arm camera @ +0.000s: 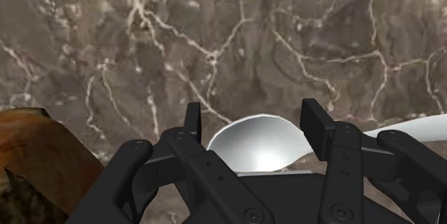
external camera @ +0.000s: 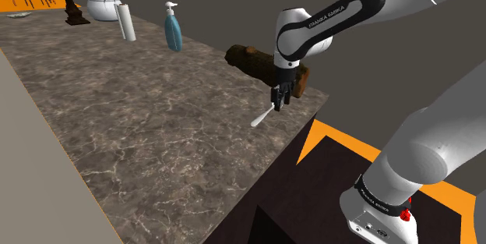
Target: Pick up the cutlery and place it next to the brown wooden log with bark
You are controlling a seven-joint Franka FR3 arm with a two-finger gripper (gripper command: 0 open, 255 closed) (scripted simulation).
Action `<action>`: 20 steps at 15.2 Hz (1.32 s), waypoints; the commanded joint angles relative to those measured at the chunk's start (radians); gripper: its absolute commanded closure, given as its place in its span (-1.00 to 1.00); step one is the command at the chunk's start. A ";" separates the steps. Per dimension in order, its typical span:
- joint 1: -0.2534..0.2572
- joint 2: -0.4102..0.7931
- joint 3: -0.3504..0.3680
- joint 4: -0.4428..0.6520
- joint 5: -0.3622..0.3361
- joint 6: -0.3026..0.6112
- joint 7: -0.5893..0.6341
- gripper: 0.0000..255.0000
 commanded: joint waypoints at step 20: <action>-0.001 -0.045 0.000 0.085 -0.002 -0.129 0.001 -1.00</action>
